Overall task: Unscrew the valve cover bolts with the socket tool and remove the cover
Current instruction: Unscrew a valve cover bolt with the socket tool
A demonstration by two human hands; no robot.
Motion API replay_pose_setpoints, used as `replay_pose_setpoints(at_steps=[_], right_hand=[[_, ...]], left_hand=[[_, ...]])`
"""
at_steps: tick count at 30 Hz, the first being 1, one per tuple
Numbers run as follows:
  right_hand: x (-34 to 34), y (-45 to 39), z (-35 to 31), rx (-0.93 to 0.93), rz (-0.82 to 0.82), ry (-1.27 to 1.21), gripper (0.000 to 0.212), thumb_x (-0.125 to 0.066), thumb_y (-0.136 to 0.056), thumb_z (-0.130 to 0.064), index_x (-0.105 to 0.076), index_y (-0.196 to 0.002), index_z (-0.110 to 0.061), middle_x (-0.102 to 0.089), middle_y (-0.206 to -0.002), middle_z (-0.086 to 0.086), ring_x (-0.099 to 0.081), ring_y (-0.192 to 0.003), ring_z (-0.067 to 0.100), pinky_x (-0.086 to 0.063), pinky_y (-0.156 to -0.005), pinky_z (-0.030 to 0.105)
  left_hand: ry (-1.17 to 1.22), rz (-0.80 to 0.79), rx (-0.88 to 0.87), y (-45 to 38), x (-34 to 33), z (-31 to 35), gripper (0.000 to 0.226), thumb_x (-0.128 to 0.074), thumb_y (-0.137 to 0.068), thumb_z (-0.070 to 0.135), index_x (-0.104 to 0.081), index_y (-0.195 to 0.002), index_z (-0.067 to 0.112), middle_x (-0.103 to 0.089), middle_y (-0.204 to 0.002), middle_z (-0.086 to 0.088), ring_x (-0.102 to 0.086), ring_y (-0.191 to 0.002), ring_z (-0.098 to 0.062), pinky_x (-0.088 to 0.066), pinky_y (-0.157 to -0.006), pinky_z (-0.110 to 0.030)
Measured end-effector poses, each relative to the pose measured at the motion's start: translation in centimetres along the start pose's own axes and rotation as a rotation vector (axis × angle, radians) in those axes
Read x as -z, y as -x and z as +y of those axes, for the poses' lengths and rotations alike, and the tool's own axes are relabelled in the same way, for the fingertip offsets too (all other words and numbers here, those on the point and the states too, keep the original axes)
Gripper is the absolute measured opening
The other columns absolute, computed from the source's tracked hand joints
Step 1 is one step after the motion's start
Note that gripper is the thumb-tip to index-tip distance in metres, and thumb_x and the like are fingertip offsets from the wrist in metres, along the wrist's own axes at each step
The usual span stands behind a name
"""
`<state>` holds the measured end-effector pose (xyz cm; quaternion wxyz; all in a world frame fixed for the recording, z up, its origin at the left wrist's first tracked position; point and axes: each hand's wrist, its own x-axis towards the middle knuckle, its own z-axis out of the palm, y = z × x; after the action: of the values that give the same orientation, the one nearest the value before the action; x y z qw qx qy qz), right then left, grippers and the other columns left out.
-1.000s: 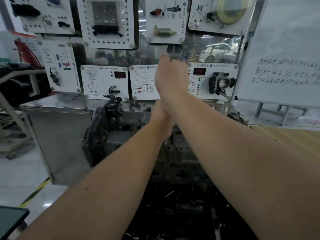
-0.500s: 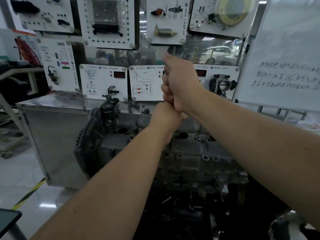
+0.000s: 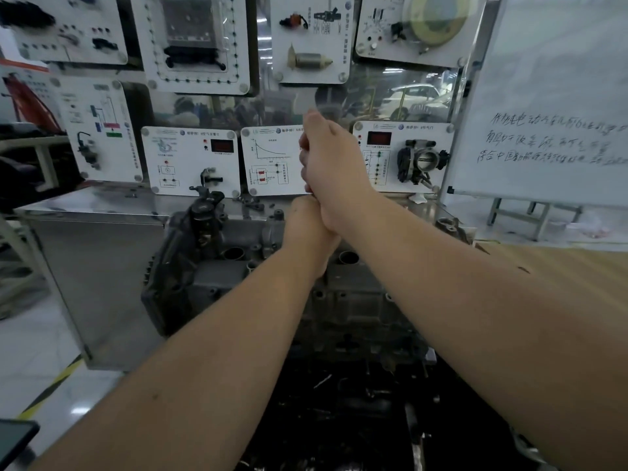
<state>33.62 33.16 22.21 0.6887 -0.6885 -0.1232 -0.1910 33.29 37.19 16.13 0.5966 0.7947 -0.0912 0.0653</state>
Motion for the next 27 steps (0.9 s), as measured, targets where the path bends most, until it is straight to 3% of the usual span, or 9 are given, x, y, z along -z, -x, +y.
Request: replay_pose_setpoints(at_steps=[3,5,8,12,15,18,22,25,27], right_hand=[[0.6,-0.6,0.2,-0.005,0.052,-0.085,0.037,-0.044,-0.097,-0.029,-0.033,-0.062,-0.026,-0.030,-0.059,0.000,-0.023,-0.055,0.016,-0.020,-0.058,0.040],[1.2,-1.2,0.4,-0.052,-0.012,-0.200,0.038,-0.042,-0.094,-0.024,-0.031,-0.058,-0.026,-0.025,-0.055,-0.001,-0.017,-0.052,0.018,-0.015,-0.054,0.038],[1.9,-2.0,0.4,-0.105,-0.227,-0.293,0.043,-0.039,-0.099,-0.027,-0.030,-0.057,-0.025,-0.021,-0.051,-0.004,-0.014,-0.047,0.016,-0.013,-0.048,0.026],[1.9,-2.6,1.1,-0.075,-0.332,-0.302,0.046,-0.043,-0.104,-0.040,-0.040,-0.061,-0.025,-0.026,-0.051,-0.007,-0.018,-0.045,0.013,-0.018,-0.044,0.024],[1.8,-2.3,3.0,0.072,-0.267,-0.257,0.033,-0.051,-0.102,-0.045,-0.046,-0.077,-0.023,-0.038,-0.055,-0.005,-0.028,-0.047,0.012,-0.027,-0.043,0.026],[2.1,-1.7,5.2,0.293,-0.135,-0.006,0.016,-0.055,-0.102,-0.035,-0.052,-0.092,-0.024,-0.054,-0.059,-0.008,-0.049,-0.049,0.012,-0.043,-0.049,0.029],[2.7,-2.1,5.7,0.427,0.021,0.169,0.022,-0.056,-0.101,-0.036,-0.060,-0.085,-0.021,-0.059,-0.067,-0.015,-0.061,-0.063,0.006,-0.055,-0.062,0.027],[2.9,-2.0,5.9,0.448,0.011,0.193,0.031,-0.053,-0.103,-0.034,-0.063,-0.086,-0.010,-0.063,-0.069,-0.006,-0.062,-0.065,0.009,-0.055,-0.063,0.027],[2.9,-1.7,5.9,0.435,-0.025,0.174,0.030,-0.049,-0.105,-0.034,-0.064,-0.085,-0.018,-0.067,-0.068,-0.008,-0.062,-0.063,0.006,-0.052,-0.061,0.023]], left_hand=[[-0.532,0.044,-0.063,-0.2,0.9,0.5,0.021,-0.037,-0.105,0.003,-0.056,-0.097,0.008,-0.060,-0.101,-0.011,-0.055,-0.093,-0.019,-0.035,-0.068,-0.025],[-0.702,-0.073,-0.150,-0.6,2.2,1.2,0.017,-0.050,-0.103,0.017,-0.060,-0.091,0.012,-0.065,-0.095,-0.011,-0.052,-0.077,-0.019,-0.042,-0.064,-0.032],[-0.898,-0.219,-0.138,-1.3,4.6,1.4,0.028,-0.049,-0.106,0.041,-0.054,-0.089,0.018,-0.055,-0.081,-0.001,-0.049,-0.069,-0.011,-0.034,-0.057,-0.028],[-0.843,-0.289,-0.221,-1.3,6.4,-0.1,0.027,-0.048,-0.106,0.044,-0.056,-0.093,0.022,-0.061,-0.092,-0.001,-0.057,-0.082,-0.018,-0.043,-0.069,-0.032],[-0.807,-0.289,-0.223,-1.7,6.6,-1.1,0.031,-0.050,-0.105,0.046,-0.065,-0.110,0.020,-0.068,-0.103,-0.001,-0.063,-0.093,-0.020,-0.051,-0.086,-0.036],[-0.751,-0.298,-0.242,-1.9,6.5,-1.5,0.031,-0.052,-0.104,0.045,-0.067,-0.116,0.020,-0.071,-0.106,-0.001,-0.066,-0.096,-0.019,-0.053,-0.092,-0.042],[-0.718,-0.311,-0.267,-2.3,6.3,-1.8,0.025,-0.052,-0.104,0.044,-0.062,-0.121,0.028,-0.071,-0.111,0.003,-0.066,-0.100,-0.016,-0.053,-0.096,-0.044],[-0.727,-0.325,-0.262,-2.4,6.3,-1.8,0.023,-0.050,-0.104,0.047,-0.062,-0.119,0.034,-0.070,-0.109,0.009,-0.064,-0.098,-0.009,-0.052,-0.093,-0.037],[-0.735,-0.336,-0.251,-2.5,6.4,-1.8,0.022,-0.050,-0.105,0.048,-0.062,-0.118,0.036,-0.069,-0.109,0.011,-0.063,-0.098,-0.007,-0.050,-0.090,-0.034]])
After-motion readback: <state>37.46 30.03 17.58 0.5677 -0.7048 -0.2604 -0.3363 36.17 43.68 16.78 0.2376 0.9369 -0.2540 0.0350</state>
